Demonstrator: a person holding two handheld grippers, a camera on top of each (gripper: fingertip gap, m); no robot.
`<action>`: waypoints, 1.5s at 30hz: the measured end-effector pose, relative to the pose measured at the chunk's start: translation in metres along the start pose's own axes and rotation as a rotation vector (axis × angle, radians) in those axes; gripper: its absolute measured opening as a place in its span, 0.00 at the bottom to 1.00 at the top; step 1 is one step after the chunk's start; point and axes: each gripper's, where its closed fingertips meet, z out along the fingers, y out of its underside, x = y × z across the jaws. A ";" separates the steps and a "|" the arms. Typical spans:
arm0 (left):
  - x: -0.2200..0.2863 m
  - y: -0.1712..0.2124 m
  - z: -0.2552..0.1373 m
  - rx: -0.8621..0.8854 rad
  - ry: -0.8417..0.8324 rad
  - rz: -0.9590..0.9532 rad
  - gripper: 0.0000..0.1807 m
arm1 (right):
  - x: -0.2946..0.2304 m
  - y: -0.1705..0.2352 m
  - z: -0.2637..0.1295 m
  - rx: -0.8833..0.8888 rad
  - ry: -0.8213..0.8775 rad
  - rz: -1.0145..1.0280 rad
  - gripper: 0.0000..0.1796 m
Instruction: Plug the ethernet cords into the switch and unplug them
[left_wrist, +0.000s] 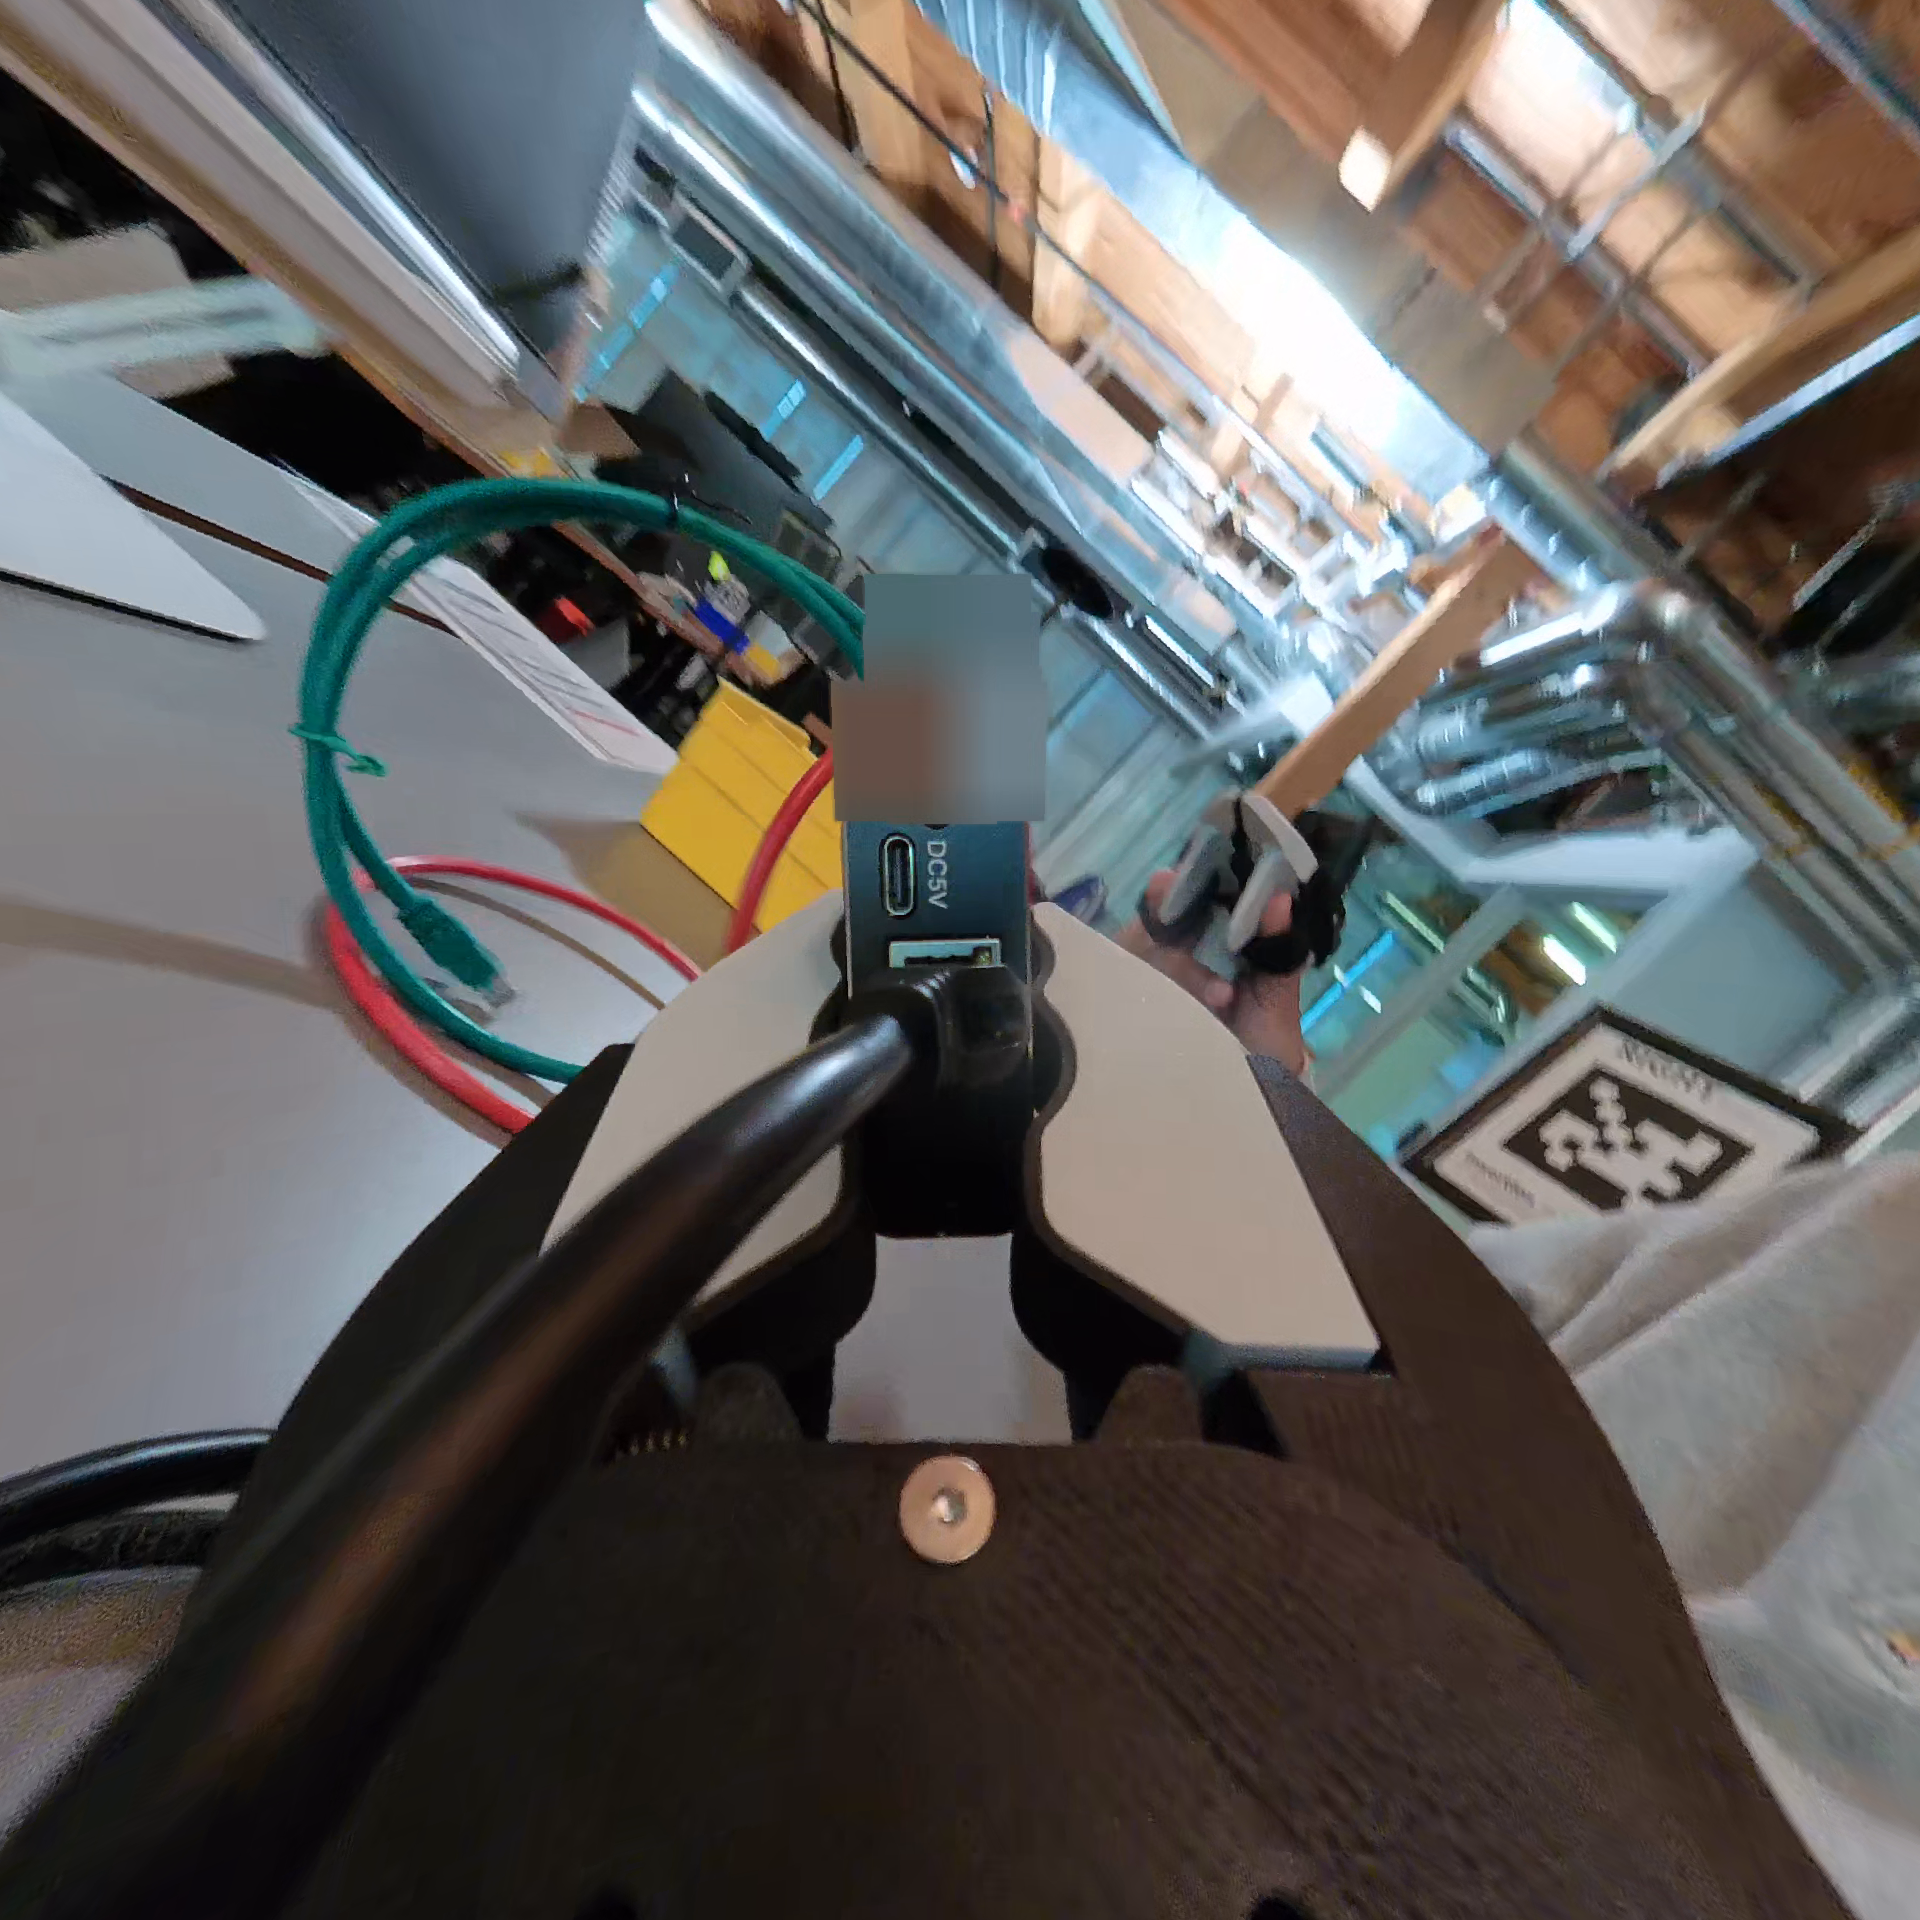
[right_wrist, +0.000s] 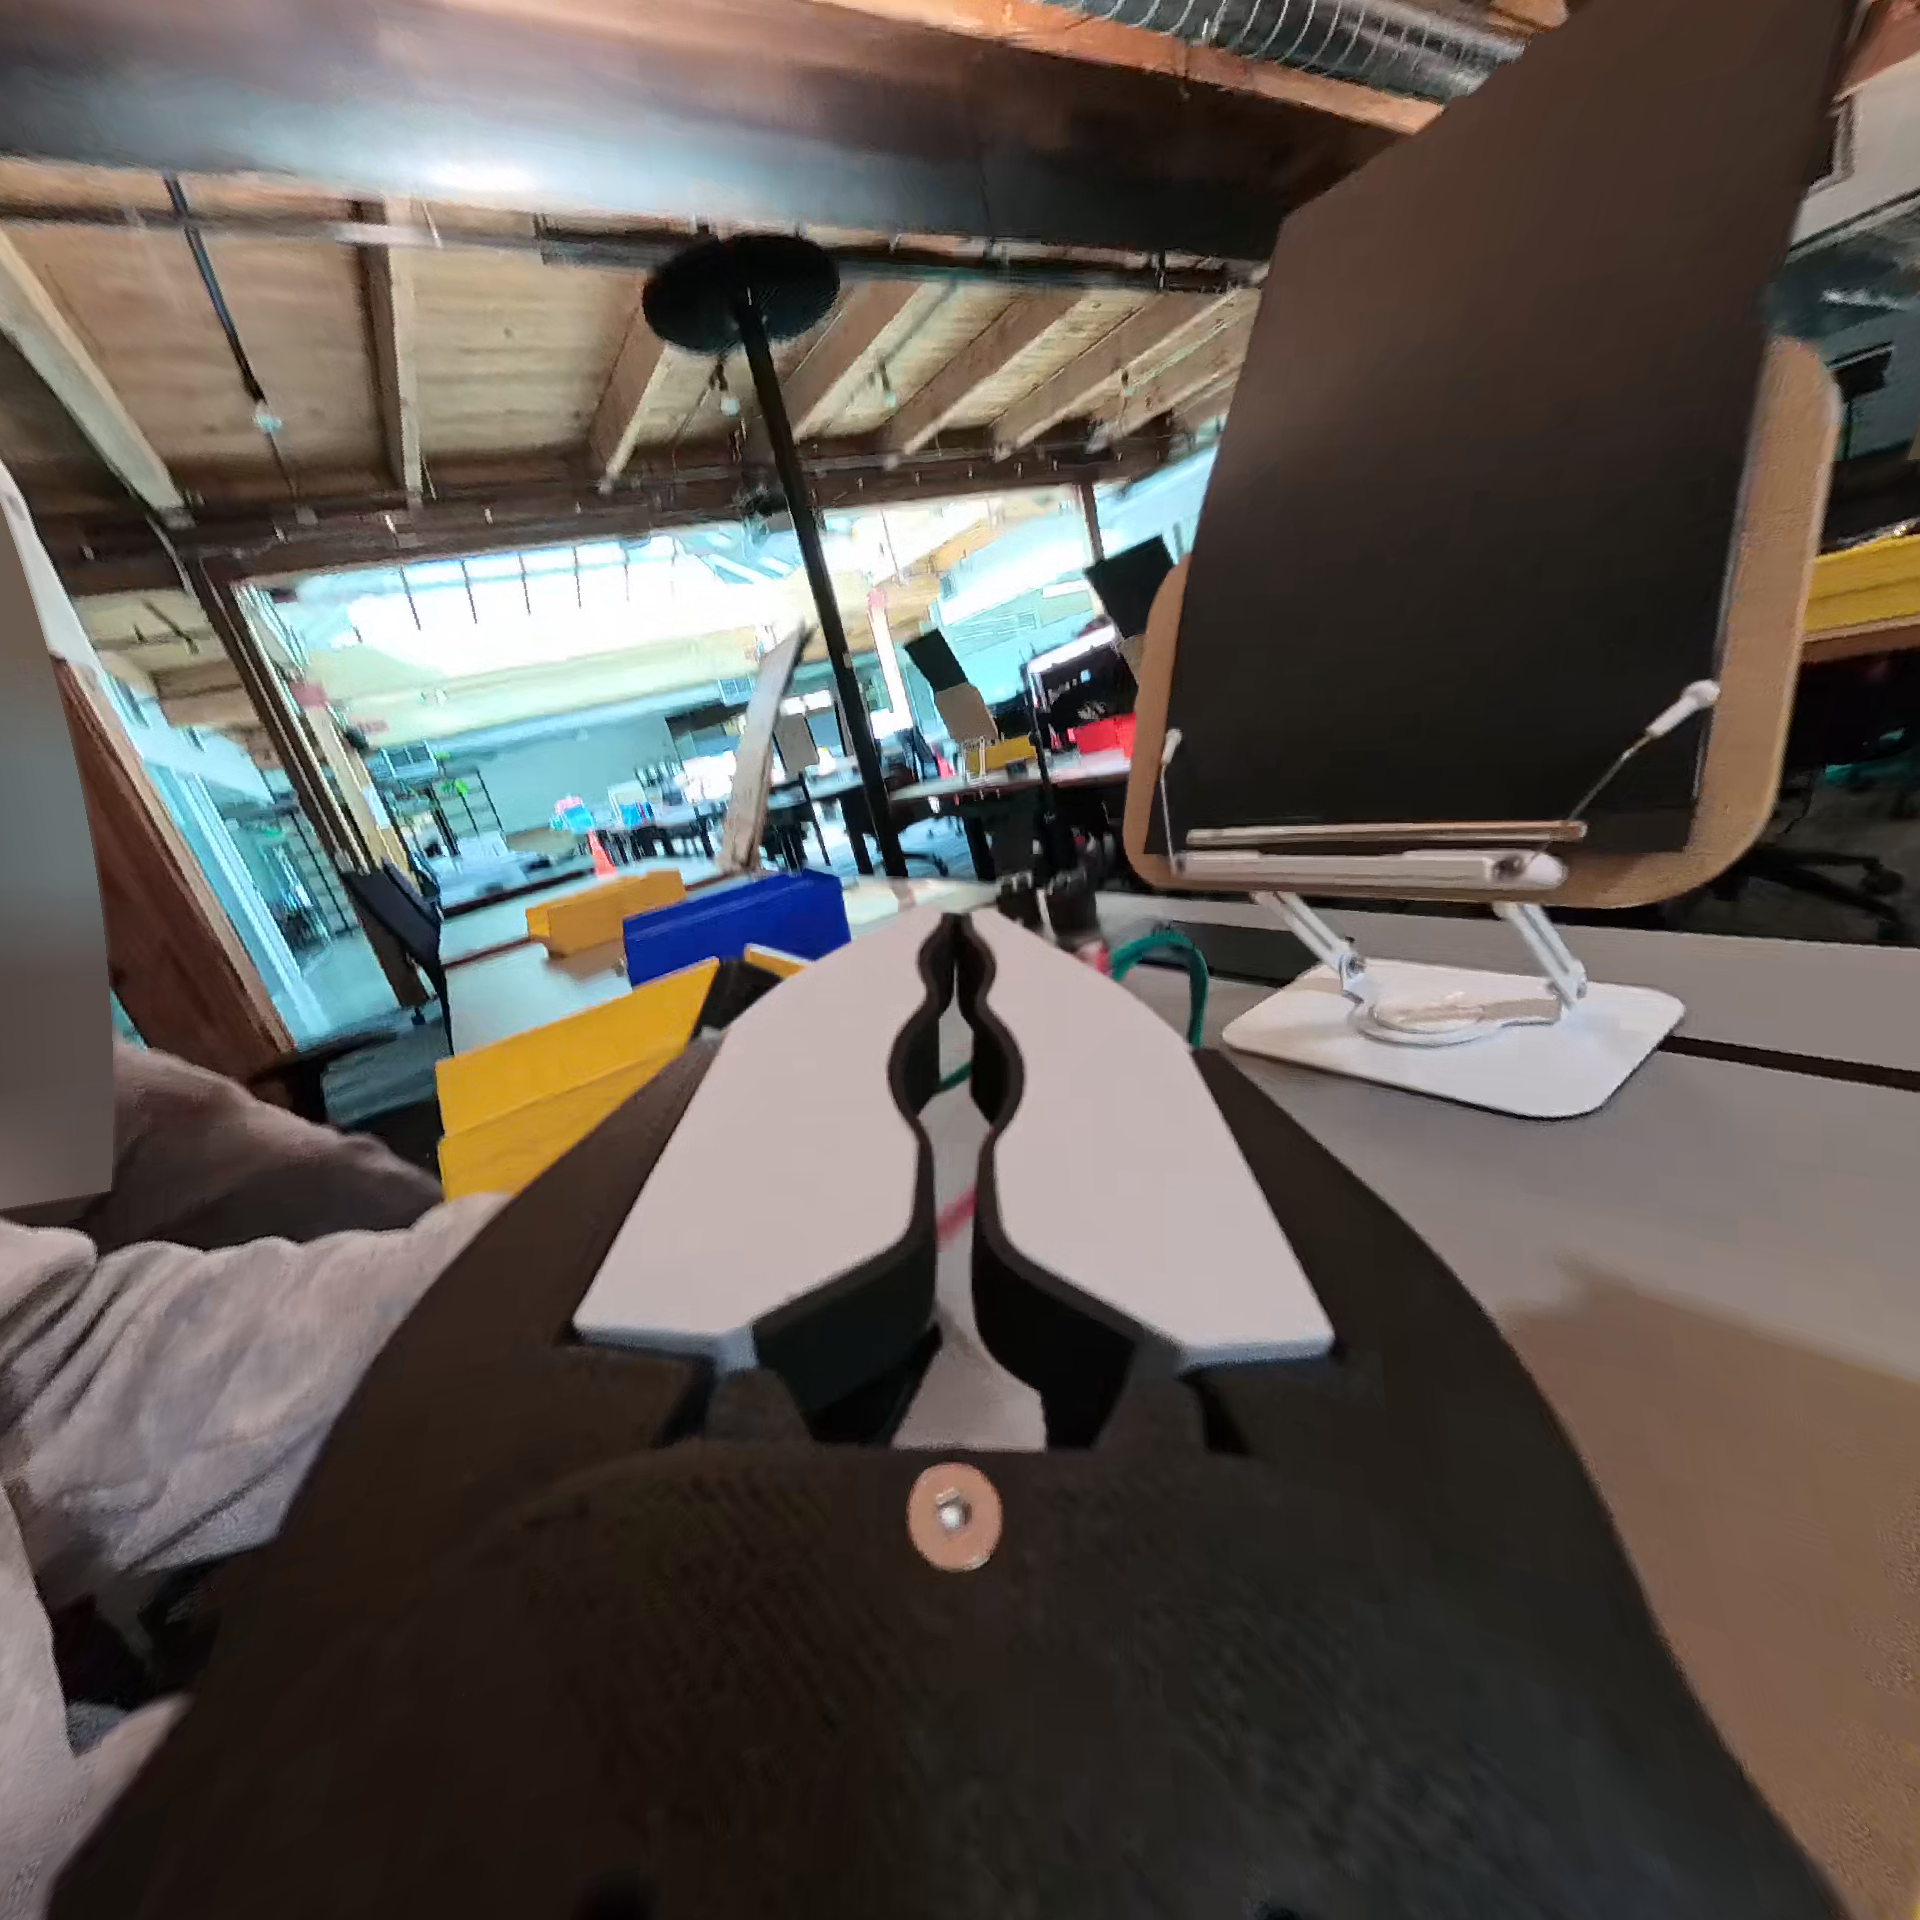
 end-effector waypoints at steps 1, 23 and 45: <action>0.005 0.006 0.004 -0.044 0.015 0.020 0.15 | -0.001 0.010 0.004 -0.048 0.005 -0.016 0.00; 0.021 0.044 0.024 -0.236 0.071 0.068 0.15 | -0.032 0.141 0.032 -0.582 -0.093 -0.202 0.03; 0.126 0.073 0.011 -0.456 0.742 -0.173 0.14 | 0.042 0.073 0.006 -0.450 0.183 -0.099 0.03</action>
